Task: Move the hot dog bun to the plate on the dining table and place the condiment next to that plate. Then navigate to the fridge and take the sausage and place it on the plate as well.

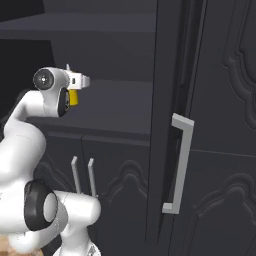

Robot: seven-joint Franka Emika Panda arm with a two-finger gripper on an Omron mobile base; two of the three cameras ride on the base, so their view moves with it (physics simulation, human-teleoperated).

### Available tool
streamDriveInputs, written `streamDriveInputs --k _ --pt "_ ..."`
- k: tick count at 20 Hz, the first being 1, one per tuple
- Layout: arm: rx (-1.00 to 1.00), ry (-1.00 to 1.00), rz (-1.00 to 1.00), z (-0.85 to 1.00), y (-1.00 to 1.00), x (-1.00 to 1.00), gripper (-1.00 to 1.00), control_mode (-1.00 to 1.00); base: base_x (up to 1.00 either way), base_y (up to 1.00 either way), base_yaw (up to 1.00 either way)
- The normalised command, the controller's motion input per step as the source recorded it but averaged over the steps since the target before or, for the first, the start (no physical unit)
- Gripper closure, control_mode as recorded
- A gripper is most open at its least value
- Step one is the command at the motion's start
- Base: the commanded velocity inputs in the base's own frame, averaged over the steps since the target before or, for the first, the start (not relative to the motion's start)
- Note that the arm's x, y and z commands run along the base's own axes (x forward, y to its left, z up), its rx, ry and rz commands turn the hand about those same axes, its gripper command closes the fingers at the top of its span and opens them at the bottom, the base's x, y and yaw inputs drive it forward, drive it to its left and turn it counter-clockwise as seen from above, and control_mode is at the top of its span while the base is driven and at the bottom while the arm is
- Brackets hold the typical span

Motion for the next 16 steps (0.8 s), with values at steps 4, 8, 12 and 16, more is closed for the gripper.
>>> streamDriveInputs --k 4,8,12,16 --pt "0.00 -0.20 0.00 0.05 -0.02 -0.96 1.00 -1.00 0.00 0.00 0.00" --pt "0.00 -0.21 0.00 0.29 -0.06 -1.00 1.00 -1.00 0.00 0.00 0.00" --pt "0.00 -0.02 0.00 0.58 -0.17 -0.85 1.00 -1.00 0.00 0.00 0.00" --pt "0.01 0.04 -0.02 0.42 -0.29 -0.92 1.00 -1.00 0.00 0.00 0.00"
